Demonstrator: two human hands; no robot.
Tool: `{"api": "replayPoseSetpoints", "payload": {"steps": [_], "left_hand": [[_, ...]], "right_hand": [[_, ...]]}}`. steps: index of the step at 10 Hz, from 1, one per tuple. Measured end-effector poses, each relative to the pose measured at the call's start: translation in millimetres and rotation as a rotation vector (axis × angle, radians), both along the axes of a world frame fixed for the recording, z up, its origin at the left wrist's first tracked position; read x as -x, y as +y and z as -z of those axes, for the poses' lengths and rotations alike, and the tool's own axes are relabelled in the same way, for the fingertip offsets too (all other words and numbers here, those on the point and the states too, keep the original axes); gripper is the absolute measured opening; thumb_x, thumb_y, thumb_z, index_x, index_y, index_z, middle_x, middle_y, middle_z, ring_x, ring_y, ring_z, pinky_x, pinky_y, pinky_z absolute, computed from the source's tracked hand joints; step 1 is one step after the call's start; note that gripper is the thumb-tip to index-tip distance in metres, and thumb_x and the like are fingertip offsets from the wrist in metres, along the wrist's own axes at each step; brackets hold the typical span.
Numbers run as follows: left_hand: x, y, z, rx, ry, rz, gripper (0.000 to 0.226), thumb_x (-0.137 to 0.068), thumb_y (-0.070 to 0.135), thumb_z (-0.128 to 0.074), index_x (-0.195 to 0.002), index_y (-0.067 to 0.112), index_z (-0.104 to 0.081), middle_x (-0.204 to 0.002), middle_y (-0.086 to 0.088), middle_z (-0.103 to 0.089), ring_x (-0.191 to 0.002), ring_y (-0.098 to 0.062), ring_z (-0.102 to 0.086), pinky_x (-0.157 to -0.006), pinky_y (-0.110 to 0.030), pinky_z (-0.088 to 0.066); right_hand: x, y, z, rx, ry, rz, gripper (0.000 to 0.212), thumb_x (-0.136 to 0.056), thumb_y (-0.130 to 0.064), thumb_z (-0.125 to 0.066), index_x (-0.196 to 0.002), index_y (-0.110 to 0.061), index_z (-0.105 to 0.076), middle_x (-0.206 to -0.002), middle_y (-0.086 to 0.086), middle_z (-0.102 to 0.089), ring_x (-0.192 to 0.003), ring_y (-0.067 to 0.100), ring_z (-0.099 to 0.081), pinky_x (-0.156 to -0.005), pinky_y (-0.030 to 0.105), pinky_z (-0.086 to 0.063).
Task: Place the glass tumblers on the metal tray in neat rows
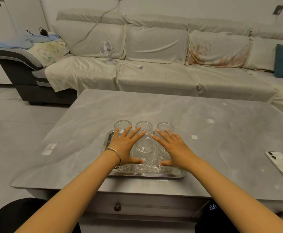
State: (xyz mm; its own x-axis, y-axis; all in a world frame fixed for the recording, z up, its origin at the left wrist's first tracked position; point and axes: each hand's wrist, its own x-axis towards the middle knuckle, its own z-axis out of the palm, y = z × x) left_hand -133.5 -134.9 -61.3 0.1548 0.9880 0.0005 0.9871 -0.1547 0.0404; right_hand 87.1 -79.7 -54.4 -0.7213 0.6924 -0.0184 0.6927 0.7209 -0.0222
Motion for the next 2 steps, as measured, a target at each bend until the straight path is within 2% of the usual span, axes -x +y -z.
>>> {"api": "replayPoseSetpoints", "payload": {"steps": [2], "left_hand": [[-2.2,-3.7,-10.3,0.032,0.006,0.025,0.105,-0.064,0.077,-0.05,-0.142,0.038,0.007,-0.157,0.005,0.007,-0.144,-0.025,0.005,-0.113,-0.056,0.004]], "right_hand": [[-1.1,-11.4,-18.4,0.07,0.085,-0.001,0.099,-0.078,-0.049,-0.066,-0.147,-0.036,0.004,-0.16,-0.006,0.009,-0.147,0.02,0.008,-0.118,0.042,0.002]]}}
